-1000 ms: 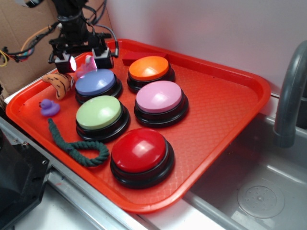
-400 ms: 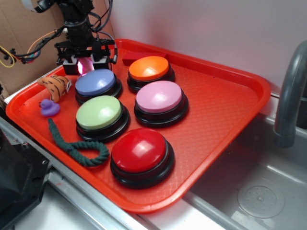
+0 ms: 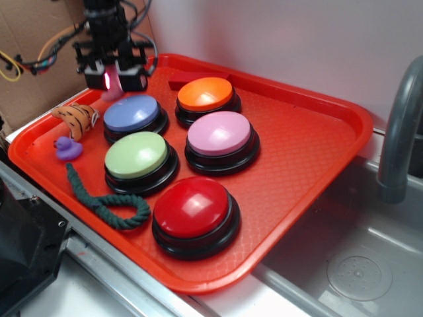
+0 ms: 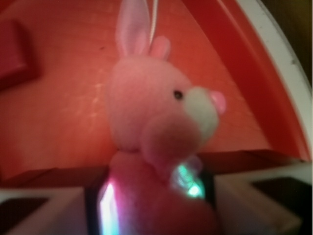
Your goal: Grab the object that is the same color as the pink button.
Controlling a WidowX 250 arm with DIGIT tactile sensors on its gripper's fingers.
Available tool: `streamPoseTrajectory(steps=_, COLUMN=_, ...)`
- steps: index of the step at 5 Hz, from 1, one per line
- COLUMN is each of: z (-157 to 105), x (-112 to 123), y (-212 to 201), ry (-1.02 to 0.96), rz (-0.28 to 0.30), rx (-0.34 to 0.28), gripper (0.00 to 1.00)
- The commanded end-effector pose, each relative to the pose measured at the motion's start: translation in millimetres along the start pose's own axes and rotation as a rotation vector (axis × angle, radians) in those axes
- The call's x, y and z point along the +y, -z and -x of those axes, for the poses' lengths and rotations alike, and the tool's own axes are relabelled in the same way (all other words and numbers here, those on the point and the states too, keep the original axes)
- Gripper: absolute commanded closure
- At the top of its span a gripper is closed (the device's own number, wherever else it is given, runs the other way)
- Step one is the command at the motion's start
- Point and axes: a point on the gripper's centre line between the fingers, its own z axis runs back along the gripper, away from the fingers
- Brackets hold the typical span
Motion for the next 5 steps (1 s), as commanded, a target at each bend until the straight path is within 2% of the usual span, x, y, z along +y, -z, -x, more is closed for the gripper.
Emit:
streamPoseTrajectory(steps=1, z=32, x=-21, y=-92, ry=0.373, rz=0.046, rx=-0.059, gripper=1.00)
streamPoseTrajectory(steps=2, z=71, x=-40, y=-124, ry=0.539, rz=0.076, rx=-0.098, gripper=1.00)
streamPoseTrajectory(steps=3, z=114, x=-60, y=-137, ry=0.659, rz=0.152, rx=-0.106, gripper=1.00)
streamPoseTrajectory(steps=4, z=142, x=-75, y=-133, ry=0.720, rz=0.145, rx=-0.109, gripper=1.00)
streamPoseTrajectory(steps=5, z=142, x=-72, y=-128, ry=0.644, rz=0.105, rx=-0.094, gripper=1.00)
